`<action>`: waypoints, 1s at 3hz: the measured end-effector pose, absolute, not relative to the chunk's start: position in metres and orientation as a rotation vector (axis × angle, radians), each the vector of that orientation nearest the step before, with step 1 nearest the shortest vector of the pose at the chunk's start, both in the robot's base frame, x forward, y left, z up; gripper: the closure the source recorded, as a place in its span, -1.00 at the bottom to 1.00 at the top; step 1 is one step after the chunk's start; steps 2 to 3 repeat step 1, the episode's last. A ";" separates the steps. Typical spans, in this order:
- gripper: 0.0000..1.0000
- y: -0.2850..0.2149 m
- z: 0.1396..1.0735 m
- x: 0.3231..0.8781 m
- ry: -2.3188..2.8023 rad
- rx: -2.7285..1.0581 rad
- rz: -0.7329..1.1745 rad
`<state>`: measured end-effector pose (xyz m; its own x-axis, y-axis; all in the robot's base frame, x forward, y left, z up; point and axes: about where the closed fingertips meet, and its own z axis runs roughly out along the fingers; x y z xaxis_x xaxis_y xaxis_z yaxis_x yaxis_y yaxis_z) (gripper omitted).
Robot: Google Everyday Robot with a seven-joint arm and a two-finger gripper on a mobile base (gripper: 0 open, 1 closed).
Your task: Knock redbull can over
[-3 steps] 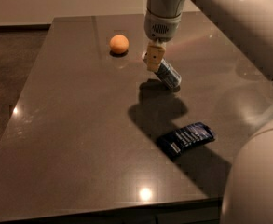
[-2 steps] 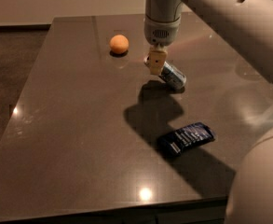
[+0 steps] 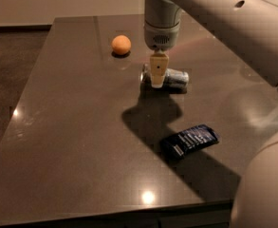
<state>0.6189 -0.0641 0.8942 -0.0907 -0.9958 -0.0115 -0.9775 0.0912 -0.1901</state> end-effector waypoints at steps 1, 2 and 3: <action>-1.00 -0.064 0.894 0.620 2.213 -2.017 -0.201; -1.00 -0.064 0.894 0.620 2.213 -2.017 -0.201; -1.00 -0.064 0.894 0.620 2.213 -2.017 -0.201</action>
Offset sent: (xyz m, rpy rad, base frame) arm 0.0000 0.0000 0.0000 0.0000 0.0000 0.0000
